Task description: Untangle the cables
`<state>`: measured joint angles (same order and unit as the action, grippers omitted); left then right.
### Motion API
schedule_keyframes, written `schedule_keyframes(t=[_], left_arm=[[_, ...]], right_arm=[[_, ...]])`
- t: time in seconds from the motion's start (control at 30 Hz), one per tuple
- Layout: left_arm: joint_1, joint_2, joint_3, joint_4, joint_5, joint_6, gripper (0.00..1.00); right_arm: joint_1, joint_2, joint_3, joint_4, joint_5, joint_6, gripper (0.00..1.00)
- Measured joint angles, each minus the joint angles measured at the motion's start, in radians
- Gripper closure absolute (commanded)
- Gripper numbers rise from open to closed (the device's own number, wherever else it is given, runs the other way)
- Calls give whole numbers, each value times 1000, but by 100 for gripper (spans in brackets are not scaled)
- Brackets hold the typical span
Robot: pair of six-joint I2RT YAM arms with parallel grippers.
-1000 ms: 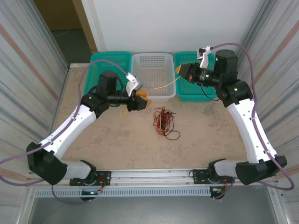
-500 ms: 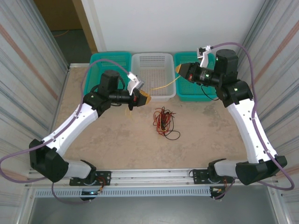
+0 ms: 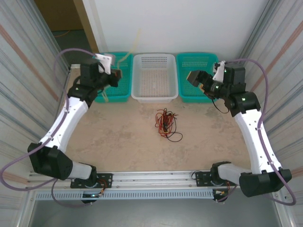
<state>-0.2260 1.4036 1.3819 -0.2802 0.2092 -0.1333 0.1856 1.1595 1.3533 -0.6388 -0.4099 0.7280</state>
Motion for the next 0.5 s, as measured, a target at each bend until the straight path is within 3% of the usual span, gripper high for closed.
schedule_keyframes(t=[0.2, 0.5], left_arm=[[120, 135, 50, 72, -154, -136, 100], [117, 367, 160, 119, -289, -186, 100]], right_arm=[[73, -14, -84, -2, 21, 0, 8], [170, -14, -102, 19, 21, 1, 9]])
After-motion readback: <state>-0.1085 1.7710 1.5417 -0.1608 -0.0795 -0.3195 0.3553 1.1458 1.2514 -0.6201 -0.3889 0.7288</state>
